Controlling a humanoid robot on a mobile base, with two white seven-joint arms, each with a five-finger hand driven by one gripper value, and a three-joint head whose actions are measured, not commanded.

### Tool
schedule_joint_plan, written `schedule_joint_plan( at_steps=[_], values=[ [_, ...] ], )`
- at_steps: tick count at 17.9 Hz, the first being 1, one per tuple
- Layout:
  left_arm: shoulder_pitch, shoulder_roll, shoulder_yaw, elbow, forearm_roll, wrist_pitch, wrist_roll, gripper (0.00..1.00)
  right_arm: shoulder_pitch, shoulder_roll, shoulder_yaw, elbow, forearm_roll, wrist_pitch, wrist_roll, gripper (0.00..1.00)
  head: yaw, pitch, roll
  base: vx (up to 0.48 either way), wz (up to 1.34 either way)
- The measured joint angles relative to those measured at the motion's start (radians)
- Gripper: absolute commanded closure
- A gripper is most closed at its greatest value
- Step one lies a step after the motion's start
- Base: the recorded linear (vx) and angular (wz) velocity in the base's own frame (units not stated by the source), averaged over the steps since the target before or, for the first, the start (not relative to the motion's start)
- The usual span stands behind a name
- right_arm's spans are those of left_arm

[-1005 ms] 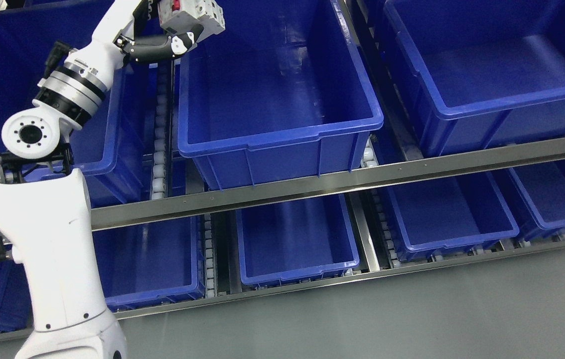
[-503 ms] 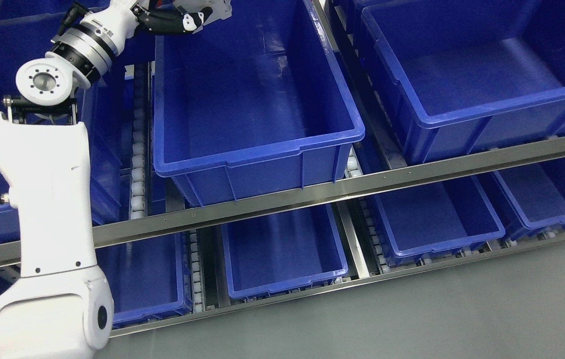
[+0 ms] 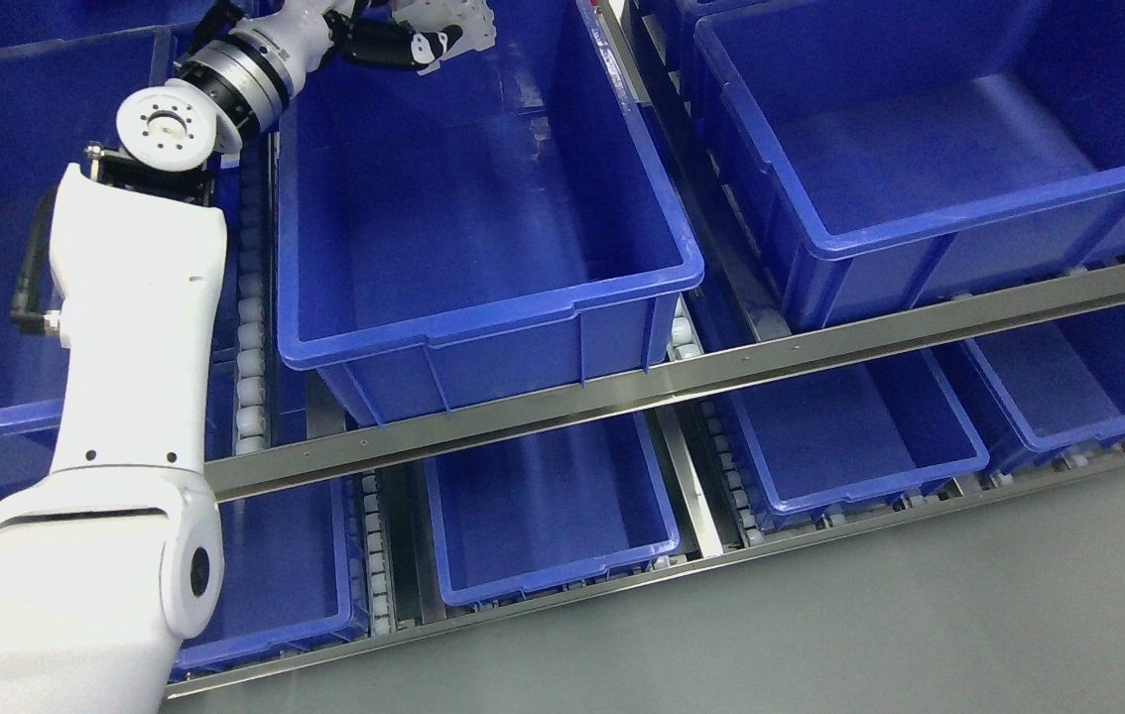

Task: Place circuit breaker on shelf
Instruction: 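Lower the left hand with the breaker into the upper blue bin, then open the left hand to release the breaker in the bin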

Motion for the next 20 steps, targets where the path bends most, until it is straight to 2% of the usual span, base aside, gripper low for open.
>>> schedule_joint_plan(
  at_steps=[5,16,18,20],
  values=[
    [-0.014,-0.02,-0.029,0.161,-0.017,-0.003,0.168,0.72,0.0,0.0,0.0,0.0,0.0,0.0,0.0,0.0,0.0,0.0,0.0,0.032,-0.05],
    [0.003,-0.056,-0.143,0.335,-0.026,0.04,0.204,0.61,0.0,0.0,0.0,0.0,0.0,0.0,0.0,0.0,0.0,0.0,0.0,-0.001,0.0],
    [0.005,-0.062,-0.162,0.349,-0.026,0.044,0.208,0.56,0.0,0.0,0.0,0.0,0.0,0.0,0.0,0.0,0.0,0.0,0.0,0.0,0.0],
    [0.006,-0.067,-0.179,0.362,-0.026,0.046,0.209,0.44,0.0,0.0,0.0,0.0,0.0,0.0,0.0,0.0,0.0,0.0,0.0,0.0,0.0]
  ],
)
